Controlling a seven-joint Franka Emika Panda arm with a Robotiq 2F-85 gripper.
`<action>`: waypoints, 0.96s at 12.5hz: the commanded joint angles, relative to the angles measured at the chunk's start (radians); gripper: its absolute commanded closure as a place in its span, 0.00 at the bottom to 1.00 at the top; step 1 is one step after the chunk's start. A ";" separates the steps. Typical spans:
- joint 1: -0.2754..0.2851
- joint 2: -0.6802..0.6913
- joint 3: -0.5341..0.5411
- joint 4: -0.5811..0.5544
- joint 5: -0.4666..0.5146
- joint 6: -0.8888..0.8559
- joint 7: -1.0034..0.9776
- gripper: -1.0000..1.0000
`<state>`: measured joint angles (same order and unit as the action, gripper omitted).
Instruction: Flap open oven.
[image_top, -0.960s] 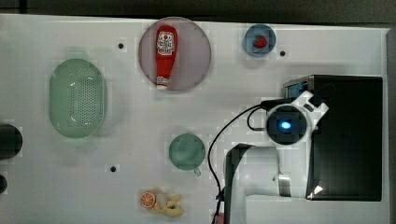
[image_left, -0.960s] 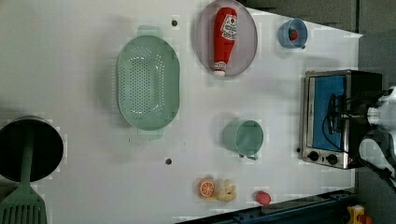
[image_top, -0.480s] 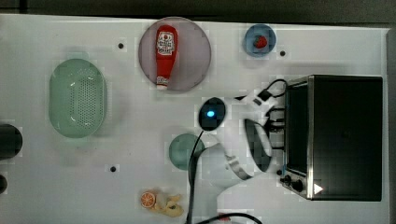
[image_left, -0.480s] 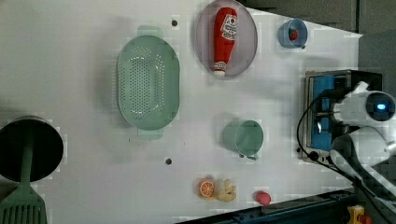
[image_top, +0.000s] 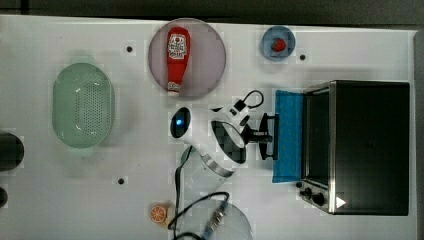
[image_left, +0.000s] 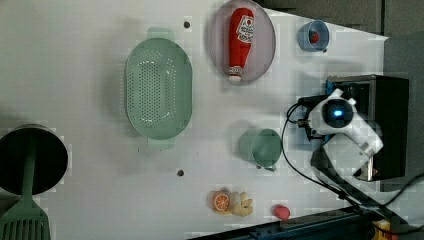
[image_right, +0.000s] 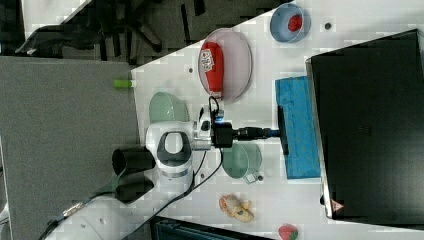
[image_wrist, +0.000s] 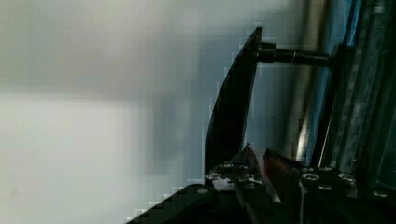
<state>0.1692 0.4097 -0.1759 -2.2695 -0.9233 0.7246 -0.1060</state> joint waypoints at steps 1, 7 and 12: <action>0.031 0.049 -0.010 0.028 -0.047 -0.011 0.104 0.83; 0.050 0.174 -0.012 0.085 -0.046 0.023 0.157 0.83; 0.048 0.104 -0.014 0.103 0.054 0.111 0.165 0.83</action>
<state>0.2197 0.5806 -0.1946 -2.1992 -0.8662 0.7544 0.0116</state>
